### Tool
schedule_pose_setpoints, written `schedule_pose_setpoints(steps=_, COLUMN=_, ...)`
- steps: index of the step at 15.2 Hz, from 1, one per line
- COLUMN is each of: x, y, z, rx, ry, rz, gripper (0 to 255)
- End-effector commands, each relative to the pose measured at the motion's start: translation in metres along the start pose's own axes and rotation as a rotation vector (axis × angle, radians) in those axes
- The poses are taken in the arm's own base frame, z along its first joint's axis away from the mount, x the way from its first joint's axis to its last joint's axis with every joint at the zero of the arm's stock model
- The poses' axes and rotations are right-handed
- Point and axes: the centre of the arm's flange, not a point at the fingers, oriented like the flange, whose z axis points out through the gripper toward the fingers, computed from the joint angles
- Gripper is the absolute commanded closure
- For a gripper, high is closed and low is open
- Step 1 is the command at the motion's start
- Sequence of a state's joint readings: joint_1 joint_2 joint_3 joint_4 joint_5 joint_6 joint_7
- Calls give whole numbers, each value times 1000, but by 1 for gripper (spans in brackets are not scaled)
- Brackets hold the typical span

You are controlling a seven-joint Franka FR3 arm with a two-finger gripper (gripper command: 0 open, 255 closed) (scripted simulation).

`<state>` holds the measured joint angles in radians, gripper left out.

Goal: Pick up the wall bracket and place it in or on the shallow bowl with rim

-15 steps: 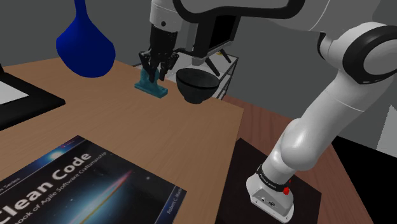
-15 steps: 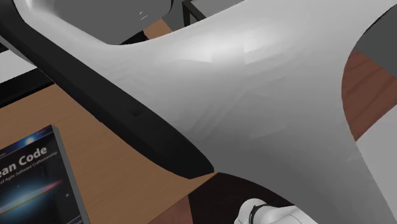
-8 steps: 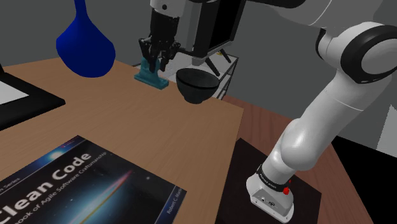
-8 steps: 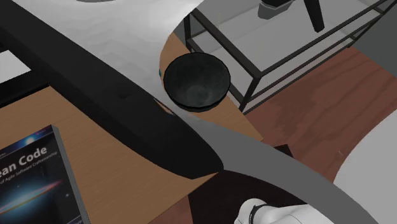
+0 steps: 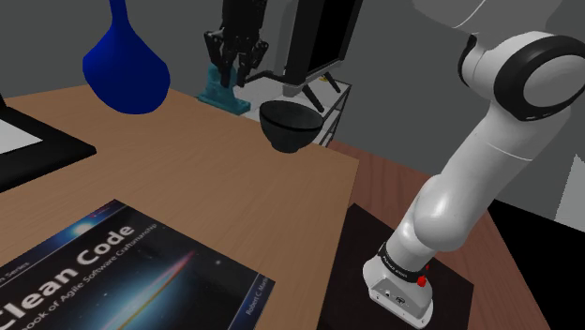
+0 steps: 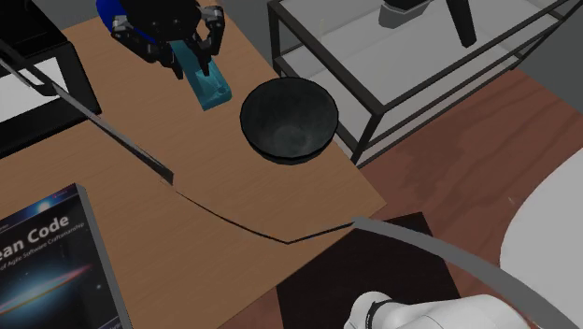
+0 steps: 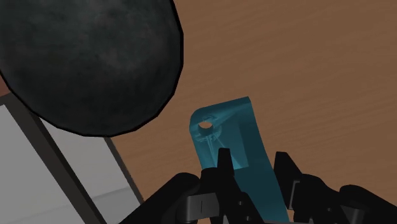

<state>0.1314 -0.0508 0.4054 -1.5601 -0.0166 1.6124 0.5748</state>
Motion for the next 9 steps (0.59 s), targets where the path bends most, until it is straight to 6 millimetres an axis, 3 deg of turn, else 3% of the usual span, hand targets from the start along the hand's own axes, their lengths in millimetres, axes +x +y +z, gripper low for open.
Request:
schedule_pose_setpoints(steps=1, x=1, y=1, z=-11, rx=0, ry=0, rz=0, gripper=255)
schedule_pose_setpoints(steps=9, x=5, y=0, z=-53, rx=0, ry=0, rz=0, gripper=255)
